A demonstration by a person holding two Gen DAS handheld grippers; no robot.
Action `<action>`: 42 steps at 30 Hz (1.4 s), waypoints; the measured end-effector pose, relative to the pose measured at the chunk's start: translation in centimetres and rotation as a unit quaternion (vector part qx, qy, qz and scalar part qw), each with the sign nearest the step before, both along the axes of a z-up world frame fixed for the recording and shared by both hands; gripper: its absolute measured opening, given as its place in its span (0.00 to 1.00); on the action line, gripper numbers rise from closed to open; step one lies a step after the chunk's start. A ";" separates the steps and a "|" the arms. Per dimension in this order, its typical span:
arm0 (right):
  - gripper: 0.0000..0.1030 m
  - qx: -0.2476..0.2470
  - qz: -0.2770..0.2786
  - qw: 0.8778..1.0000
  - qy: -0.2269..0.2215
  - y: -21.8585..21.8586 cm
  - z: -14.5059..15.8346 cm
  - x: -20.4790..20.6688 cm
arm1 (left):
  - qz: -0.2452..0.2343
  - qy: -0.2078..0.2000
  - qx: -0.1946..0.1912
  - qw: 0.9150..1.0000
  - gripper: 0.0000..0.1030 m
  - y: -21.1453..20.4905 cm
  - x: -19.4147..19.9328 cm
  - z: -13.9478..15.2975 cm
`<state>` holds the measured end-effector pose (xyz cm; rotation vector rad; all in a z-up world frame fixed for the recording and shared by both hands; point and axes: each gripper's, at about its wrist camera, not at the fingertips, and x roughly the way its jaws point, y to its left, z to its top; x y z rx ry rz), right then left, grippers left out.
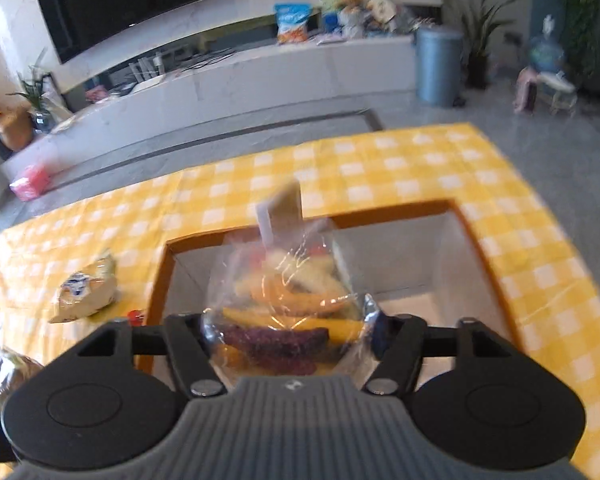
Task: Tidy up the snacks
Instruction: 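Carry both bags over the orange box and release them, then withdraw both open tools from the box toward the chip bag and cola bottle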
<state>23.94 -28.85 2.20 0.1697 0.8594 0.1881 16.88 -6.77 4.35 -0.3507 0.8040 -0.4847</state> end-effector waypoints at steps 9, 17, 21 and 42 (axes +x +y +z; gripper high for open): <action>0.97 0.016 -0.038 0.996 -0.084 -6.1 3.4 -6.4 | -0.030 -0.005 0.024 0.999 0.45 -2.1 -0.2 0.3; 0.97 0.047 -0.081 0.989 -0.118 -10.9 1.9 -11.0 | -0.102 0.043 0.048 0.993 0.45 -6.8 -2.5 -0.9; 0.97 0.058 -0.079 0.988 -0.122 -10.8 2.3 -10.7 | -0.116 0.081 0.074 0.987 0.45 -8.5 -3.4 -2.5; 0.97 0.083 -0.061 0.986 -0.131 -8.9 4.7 -11.6 | -0.069 0.014 0.139 0.988 0.88 -7.4 -7.6 2.5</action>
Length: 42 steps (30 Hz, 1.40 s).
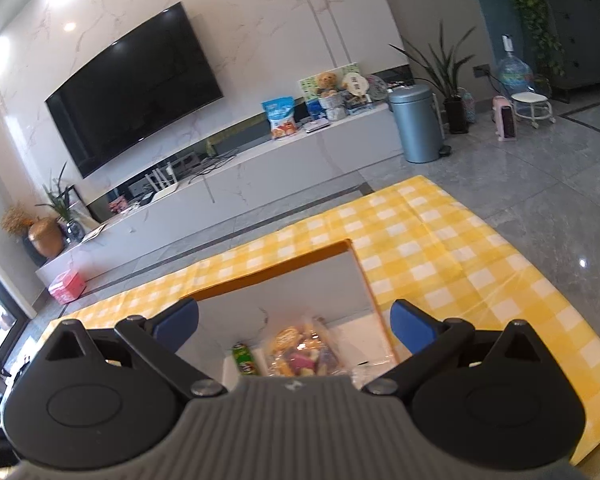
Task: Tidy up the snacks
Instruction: 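Withdraw both open tools from the box toward the chip bag and cola bottle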
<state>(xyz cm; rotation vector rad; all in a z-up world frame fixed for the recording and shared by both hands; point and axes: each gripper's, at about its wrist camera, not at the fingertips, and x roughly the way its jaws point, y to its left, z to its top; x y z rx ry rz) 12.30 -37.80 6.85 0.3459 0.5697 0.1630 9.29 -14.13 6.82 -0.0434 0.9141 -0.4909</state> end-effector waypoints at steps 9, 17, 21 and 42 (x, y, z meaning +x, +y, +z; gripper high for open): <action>0.97 0.004 0.000 1.000 -0.002 1.6 2.4 -2.4 | 0.056 -0.041 0.010 0.998 0.88 3.7 -0.5 2.1; 0.97 -0.042 0.002 0.999 -0.001 5.3 3.3 -5.3 | 0.094 -0.065 -0.004 0.993 0.88 7.5 -0.4 3.6; 0.97 -0.052 0.009 0.999 -0.002 7.5 3.4 -6.0 | 0.102 -0.098 0.002 0.990 0.88 10.0 -0.5 4.2; 0.97 -0.145 0.099 0.984 -0.009 25.0 -0.7 -1.6 | 0.203 -0.110 0.072 0.970 0.88 21.9 6.1 -1.0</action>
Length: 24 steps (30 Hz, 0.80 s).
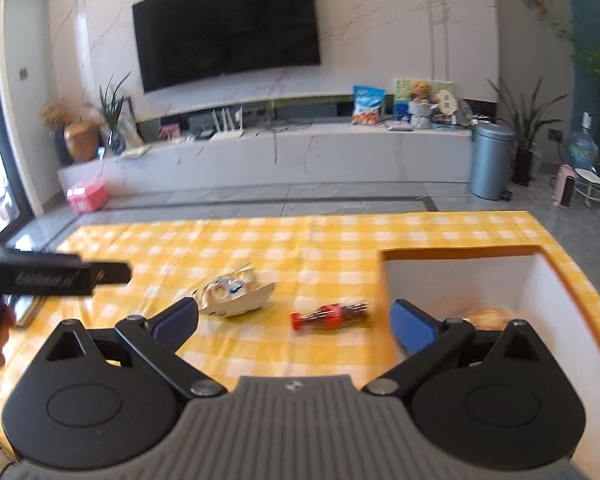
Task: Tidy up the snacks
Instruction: 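Withdraw both open tools from the box toward the chip bag and cola bottle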
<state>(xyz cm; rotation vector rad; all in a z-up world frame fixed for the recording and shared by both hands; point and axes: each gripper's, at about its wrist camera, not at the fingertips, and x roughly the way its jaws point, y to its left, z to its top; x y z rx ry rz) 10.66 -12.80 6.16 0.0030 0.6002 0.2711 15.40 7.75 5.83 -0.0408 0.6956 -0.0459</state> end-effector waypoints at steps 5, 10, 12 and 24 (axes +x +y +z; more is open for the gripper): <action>0.97 -0.088 -0.026 0.996 -0.010 4.4 -3.8 2.3 | -0.104 0.024 0.008 0.994 0.88 0.2 3.7 -1.6; 0.97 -0.051 -0.066 0.996 0.019 5.0 -6.9 4.2 | -0.174 0.033 0.068 0.982 0.88 -1.3 6.0 -4.3; 0.97 -0.044 -0.081 0.995 0.027 4.9 -7.9 4.4 | -0.196 0.033 0.093 0.976 0.88 -2.0 6.7 -5.6; 0.97 -0.013 -0.131 0.991 0.015 5.2 -9.8 4.5 | -0.197 0.078 0.163 0.964 0.90 -4.8 12.4 -12.2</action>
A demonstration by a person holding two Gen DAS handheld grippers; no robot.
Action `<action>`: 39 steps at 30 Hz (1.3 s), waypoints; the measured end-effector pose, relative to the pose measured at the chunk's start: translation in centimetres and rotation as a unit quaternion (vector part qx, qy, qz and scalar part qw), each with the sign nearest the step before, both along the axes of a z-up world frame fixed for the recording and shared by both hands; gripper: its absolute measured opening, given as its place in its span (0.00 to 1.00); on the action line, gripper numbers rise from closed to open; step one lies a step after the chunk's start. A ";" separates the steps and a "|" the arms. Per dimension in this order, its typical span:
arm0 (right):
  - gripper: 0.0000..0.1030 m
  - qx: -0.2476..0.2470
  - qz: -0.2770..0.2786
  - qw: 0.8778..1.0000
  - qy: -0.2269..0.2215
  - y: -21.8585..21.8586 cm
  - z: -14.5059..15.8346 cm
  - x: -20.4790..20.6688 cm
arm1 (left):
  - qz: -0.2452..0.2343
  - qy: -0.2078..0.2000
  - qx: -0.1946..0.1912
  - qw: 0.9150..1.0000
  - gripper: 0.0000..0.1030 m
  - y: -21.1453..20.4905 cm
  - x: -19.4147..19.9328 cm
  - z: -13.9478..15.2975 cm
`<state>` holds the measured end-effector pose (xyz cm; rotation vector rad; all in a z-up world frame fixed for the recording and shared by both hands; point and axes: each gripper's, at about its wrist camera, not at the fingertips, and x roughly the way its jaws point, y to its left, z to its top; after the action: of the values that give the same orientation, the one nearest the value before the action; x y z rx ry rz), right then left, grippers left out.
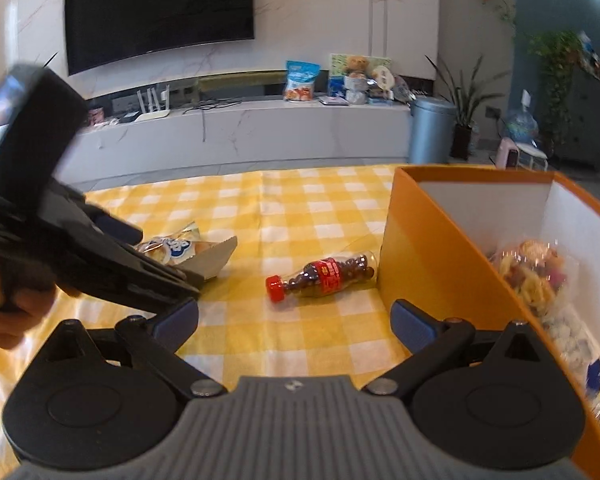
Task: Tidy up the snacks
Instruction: 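Withdraw both open tools from the box toward the chip bag and cola bottle, then close the left tool on the chip bag while the right grasps the cola bottle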
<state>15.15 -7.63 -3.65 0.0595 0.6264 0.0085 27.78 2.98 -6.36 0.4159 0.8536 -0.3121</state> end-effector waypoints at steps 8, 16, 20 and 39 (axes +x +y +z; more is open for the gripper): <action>0.97 0.115 -0.116 0.986 0.023 -1.3 -1.9 2.0 | 0.060 -0.019 -0.014 0.998 0.79 0.5 1.0 -1.1; 0.97 0.089 -0.199 0.975 0.032 0.2 -2.5 5.7 | 0.089 -0.009 -0.039 0.995 0.71 2.7 -0.3 -0.1; 0.97 0.100 -0.240 0.964 0.060 0.1 -3.1 7.7 | 0.103 0.002 -0.069 0.992 0.70 4.0 -0.8 0.5; 0.58 0.005 -0.323 0.944 0.066 1.9 -4.5 11.9 | 0.110 0.007 -0.099 0.989 0.69 5.1 -0.7 0.6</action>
<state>27.10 -5.76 -8.19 0.2766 0.7174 -0.6336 27.09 8.03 -5.73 0.1327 0.8639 -0.1939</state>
